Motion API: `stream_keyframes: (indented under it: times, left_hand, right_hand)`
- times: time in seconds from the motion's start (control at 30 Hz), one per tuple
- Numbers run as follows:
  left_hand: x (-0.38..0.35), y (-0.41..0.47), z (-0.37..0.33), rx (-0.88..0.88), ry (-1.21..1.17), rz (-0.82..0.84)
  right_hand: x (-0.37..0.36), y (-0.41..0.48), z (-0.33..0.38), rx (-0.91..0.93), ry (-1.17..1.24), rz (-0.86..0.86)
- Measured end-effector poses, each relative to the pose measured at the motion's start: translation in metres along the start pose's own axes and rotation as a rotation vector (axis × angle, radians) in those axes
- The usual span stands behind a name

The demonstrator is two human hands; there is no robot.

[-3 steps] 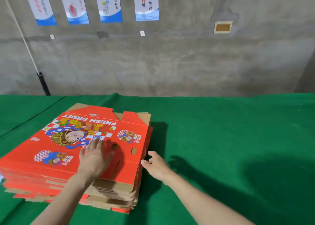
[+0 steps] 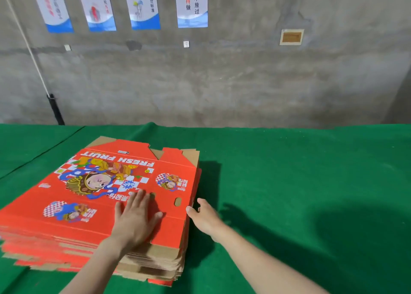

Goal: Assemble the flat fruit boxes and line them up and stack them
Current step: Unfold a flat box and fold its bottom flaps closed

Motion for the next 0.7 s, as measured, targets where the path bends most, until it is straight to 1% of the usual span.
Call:
stream_keyframes:
  times: [0.03, 0.1, 0.17, 0.2, 0.23, 0.3, 0.37, 0.4, 0.47, 0.53, 0.63, 0.7]
  left_hand:
    - [-0.008, -0.004, -0.005, -0.023, 0.005, 0.018]
    - [-0.02, -0.008, -0.008, -0.045, 0.017, -0.016]
    - [-0.021, -0.014, -0.013, -0.06, 0.051, -0.017]
    - [-0.023, -0.017, -0.017, -0.071, 0.063, -0.024]
    - [-0.025, -0.02, -0.02, -0.07, 0.07, -0.014]
    - [-0.021, -0.023, -0.024, -0.074, 0.054, -0.044]
    - [-0.008, -0.026, -0.027, -0.086, -0.051, -0.091]
    - [0.002, -0.029, -0.029, -0.099, -0.141, -0.131]
    - [0.024, -0.036, -0.034, -0.146, -0.321, -0.194]
    - [0.04, -0.039, -0.04, -0.196, -0.377, -0.213]
    - [0.05, -0.04, -0.059, -0.253, -0.373, -0.158]
    - [0.063, -0.039, -0.078, -0.291, -0.445, -0.163]
  right_hand:
    - [0.001, 0.004, 0.002, -0.021, 0.036, -0.015]
    - [-0.002, 0.016, 0.0, -0.09, 0.113, -0.021]
    - [-0.005, 0.026, -0.002, -0.16, 0.239, -0.025]
    - [-0.004, 0.029, -0.004, -0.194, 0.316, -0.053]
    - [0.001, 0.031, -0.006, -0.223, 0.372, -0.115]
    - [0.016, 0.034, -0.009, -0.266, 0.399, -0.278]
    - [0.028, 0.031, -0.008, -0.269, 0.474, -0.394]
    - [0.031, 0.031, -0.004, -0.254, 0.539, -0.406]
    - [0.035, 0.029, 0.006, -0.223, 0.679, -0.369]
    - [0.042, 0.022, 0.02, -0.184, 0.815, -0.334]
    - [0.075, 0.001, 0.038, -0.033, 0.872, -0.433]
    - [0.102, -0.02, 0.05, 0.11, 0.892, -0.51]
Point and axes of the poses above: each hand's wrist, its own y-axis towards the middle knuckle, its own x-axis out of the back of the hand, z = x × y, the point moved 9 cm from there along y, towards the middle knuckle, and after that the axes turned 2 degrees about -z, right-handed, at the moved point
